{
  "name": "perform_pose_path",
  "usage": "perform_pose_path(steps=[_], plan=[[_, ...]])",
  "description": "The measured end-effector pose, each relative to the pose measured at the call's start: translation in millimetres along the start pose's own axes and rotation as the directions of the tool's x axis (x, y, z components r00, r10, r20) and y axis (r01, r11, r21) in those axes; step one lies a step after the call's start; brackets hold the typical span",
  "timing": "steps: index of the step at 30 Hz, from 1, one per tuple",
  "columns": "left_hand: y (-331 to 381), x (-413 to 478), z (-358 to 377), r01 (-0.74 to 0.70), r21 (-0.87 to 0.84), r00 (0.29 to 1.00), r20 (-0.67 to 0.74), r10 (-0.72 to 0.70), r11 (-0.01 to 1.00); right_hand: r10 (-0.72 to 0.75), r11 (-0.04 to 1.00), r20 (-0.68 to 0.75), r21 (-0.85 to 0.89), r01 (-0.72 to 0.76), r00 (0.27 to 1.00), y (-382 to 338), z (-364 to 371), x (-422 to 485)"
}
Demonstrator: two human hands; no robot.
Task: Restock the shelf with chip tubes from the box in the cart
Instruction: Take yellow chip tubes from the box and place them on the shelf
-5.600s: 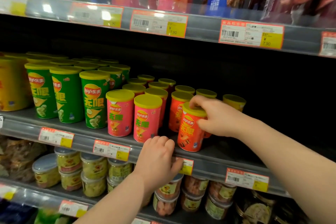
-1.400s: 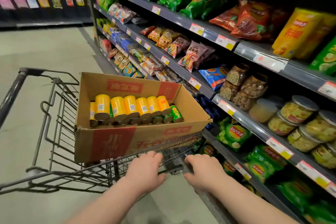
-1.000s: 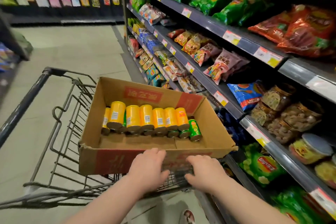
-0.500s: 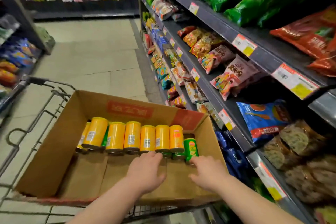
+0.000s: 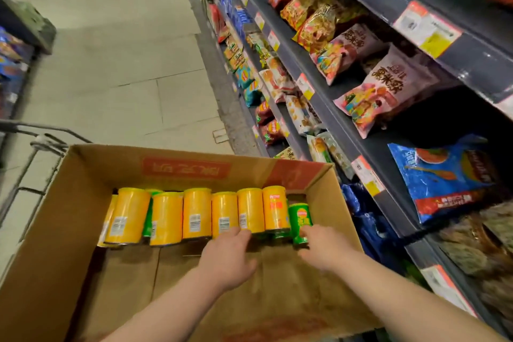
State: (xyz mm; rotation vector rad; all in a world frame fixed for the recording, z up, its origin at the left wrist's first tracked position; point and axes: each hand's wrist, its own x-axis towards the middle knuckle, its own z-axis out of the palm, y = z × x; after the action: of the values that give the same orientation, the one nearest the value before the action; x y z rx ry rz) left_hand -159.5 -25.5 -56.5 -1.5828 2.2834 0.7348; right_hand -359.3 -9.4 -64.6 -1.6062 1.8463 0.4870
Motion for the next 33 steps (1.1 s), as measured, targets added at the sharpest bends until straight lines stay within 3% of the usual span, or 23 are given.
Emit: perform_pose_path(steps=[11,17,22,27,33], plan=[[-20,85,8,0.080,-0.237,0.994,0.096,-0.058,0.968,0.130,0.959,0.040,0.250,-0.136,0.991,-7,6,80],[-24,109,19,0.142,-0.356,0.987,0.116,-0.107,0.924,0.233,0.834,0.057,0.502,-0.229,0.971,-16,18,117],[-21,120,25,0.162,-0.333,0.984,0.130,-0.125,0.929,0.290,0.671,0.118,0.682,-0.290,0.950,-22,35,137],[-12,127,23,0.199,-0.289,0.978,0.120,-0.171,0.936,0.360,0.658,0.108,0.674,-0.335,0.927,-11,45,132],[14,133,20,0.290,-0.107,0.951,0.148,-0.273,0.951,0.415,0.557,0.127,0.748,-0.362,0.901,10,50,106]])
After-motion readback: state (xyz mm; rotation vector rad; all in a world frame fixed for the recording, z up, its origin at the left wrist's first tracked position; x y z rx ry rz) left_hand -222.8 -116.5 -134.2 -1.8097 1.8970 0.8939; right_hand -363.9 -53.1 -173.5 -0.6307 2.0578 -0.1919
